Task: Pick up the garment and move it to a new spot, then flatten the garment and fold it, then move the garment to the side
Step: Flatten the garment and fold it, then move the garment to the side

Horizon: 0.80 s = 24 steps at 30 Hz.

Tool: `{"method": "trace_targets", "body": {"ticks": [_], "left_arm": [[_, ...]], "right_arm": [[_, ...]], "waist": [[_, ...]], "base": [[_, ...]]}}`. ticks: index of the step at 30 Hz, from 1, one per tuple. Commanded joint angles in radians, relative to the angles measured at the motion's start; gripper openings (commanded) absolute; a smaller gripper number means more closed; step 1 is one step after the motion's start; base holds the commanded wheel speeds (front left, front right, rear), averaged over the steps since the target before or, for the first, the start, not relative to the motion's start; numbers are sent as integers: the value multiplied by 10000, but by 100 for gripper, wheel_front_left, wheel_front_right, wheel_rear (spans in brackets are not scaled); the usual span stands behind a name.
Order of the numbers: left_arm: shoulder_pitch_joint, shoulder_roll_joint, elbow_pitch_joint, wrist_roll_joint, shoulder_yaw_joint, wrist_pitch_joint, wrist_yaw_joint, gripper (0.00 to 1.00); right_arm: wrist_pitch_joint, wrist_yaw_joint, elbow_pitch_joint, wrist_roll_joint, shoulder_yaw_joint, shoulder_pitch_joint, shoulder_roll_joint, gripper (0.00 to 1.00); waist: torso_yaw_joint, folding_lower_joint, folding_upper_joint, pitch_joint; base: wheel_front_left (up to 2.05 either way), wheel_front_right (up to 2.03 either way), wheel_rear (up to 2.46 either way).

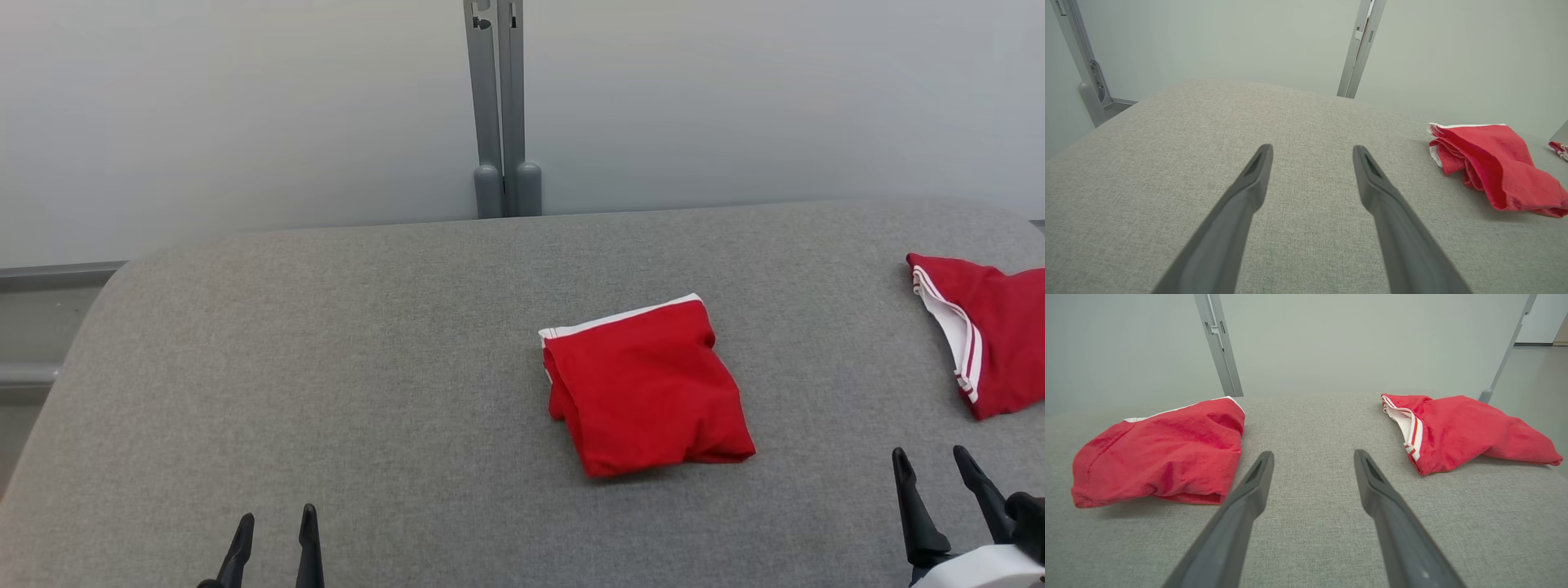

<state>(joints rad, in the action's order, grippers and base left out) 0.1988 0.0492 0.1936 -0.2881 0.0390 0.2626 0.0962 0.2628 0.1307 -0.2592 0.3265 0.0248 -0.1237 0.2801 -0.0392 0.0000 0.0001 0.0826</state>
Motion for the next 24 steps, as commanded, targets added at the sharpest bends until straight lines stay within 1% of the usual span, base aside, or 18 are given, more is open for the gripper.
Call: {"method": "trace_targets", "body": {"ticks": [1,9,13,18,20,24], "left_arm": [[59,28,-46,116,-81,23,46,100],[286,29,-153,185,-226,23,103,100],[361,28,-145,130,-248,23,106,100],[231,30,-151,110,-70,23,113,100],[113,30,-134,133,40,23,122,100],[-158,28,-96,48,262,23,91,100]], "right_arm": [[24,0,-35,-72,64,-105,-55,100],[24,0,-232,-116,-180,35,-32,100],[24,0,-33,208,-413,299,-56,100],[-59,0,-201,838,-1119,965,260,100],[-534,0,-298,1294,-1459,1445,358,100],[-2095,0,-545,2279,-2111,2477,587,100]], "waist": [[57,0,-1,39],[146,0,-1,122],[134,0,-1,83],[-14,0,-1,-71],[-122,0,-1,-175],[-382,0,-1,-495]], "base": [[0,0,0],[0,0,0],[0,0,0],[0,0,0],[0,0,0],[0,0,0]]}}
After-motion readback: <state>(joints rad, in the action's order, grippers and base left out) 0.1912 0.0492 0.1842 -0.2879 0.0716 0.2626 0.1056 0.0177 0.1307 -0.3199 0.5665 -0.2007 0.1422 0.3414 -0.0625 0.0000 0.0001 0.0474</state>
